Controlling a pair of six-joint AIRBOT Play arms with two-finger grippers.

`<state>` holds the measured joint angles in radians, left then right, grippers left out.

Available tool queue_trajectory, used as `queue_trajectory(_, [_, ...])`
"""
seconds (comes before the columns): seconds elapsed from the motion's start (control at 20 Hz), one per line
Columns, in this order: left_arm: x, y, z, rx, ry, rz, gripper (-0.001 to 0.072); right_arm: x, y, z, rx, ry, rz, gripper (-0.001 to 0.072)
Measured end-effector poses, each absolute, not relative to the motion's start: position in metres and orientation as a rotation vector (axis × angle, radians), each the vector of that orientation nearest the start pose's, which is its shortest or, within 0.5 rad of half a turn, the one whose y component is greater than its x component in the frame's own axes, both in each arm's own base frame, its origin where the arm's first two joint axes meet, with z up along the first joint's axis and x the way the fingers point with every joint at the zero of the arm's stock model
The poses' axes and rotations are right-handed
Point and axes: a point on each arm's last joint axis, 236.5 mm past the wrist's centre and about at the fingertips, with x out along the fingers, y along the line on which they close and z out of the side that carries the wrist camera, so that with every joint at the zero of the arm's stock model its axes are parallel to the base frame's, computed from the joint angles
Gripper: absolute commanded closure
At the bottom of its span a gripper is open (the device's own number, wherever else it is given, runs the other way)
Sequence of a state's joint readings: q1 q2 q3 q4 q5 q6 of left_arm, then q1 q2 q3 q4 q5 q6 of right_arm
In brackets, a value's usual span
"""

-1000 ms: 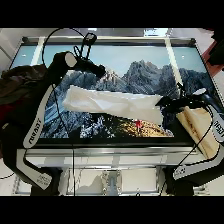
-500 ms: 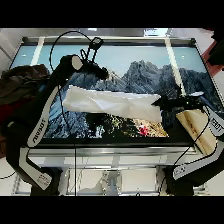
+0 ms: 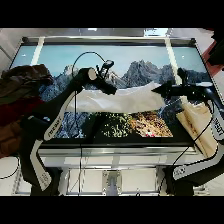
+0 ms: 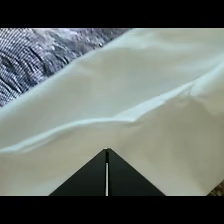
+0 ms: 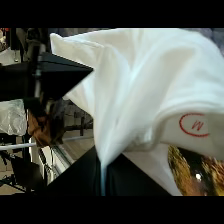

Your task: Fold the shirts.

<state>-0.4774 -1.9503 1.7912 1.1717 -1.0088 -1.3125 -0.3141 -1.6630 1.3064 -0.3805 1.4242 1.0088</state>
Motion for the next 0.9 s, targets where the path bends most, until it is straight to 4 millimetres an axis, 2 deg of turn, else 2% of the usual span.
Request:
queue_trajectory(0.1, [0.463,-0.328,-0.074,0.134,1.2,-0.701,0.0702,0.451,0.101,0.074,0.853,1.056,0.82,0.0678])
queue_trajectory(0.25, [0.461,-0.323,-0.088,0.158,1.231,-0.652,0.0702,0.458,0.139,0.107,0.773,1.051,0.861,0.0678])
queue_trajectory(0.35, [0.464,-0.32,-0.089,0.179,1.228,-0.632,0.0701,0.462,0.169,0.123,0.713,1.033,0.878,0.0679])
queue_trajectory(0.45, [0.474,-0.307,-0.08,0.236,1.207,-0.589,0.0701,0.466,0.203,0.14,0.68,0.999,0.899,0.0679])
queue_trajectory(0.55, [0.496,-0.277,-0.056,0.327,1.158,-0.493,0.0702,0.472,0.237,0.153,0.663,0.954,0.901,0.0679])
queue_trajectory(0.65, [0.522,-0.228,-0.016,0.411,1.099,-0.344,0.0701,0.475,0.273,0.162,0.66,0.908,0.903,0.0679])
queue_trajectory(0.75, [0.541,-0.174,0.03,0.427,1.04,-0.196,0.0701,0.476,0.312,0.162,0.668,0.876,0.902,0.0679])
queue_trajectory(0.8, [0.546,-0.147,0.053,0.409,1.016,-0.129,0.0701,0.477,0.334,0.159,0.676,0.863,0.899,0.0679])
queue_trajectory(0.9, [0.548,-0.106,0.088,0.357,0.983,-0.037,0.0701,0.476,0.375,0.147,0.711,0.849,0.892,0.0675])
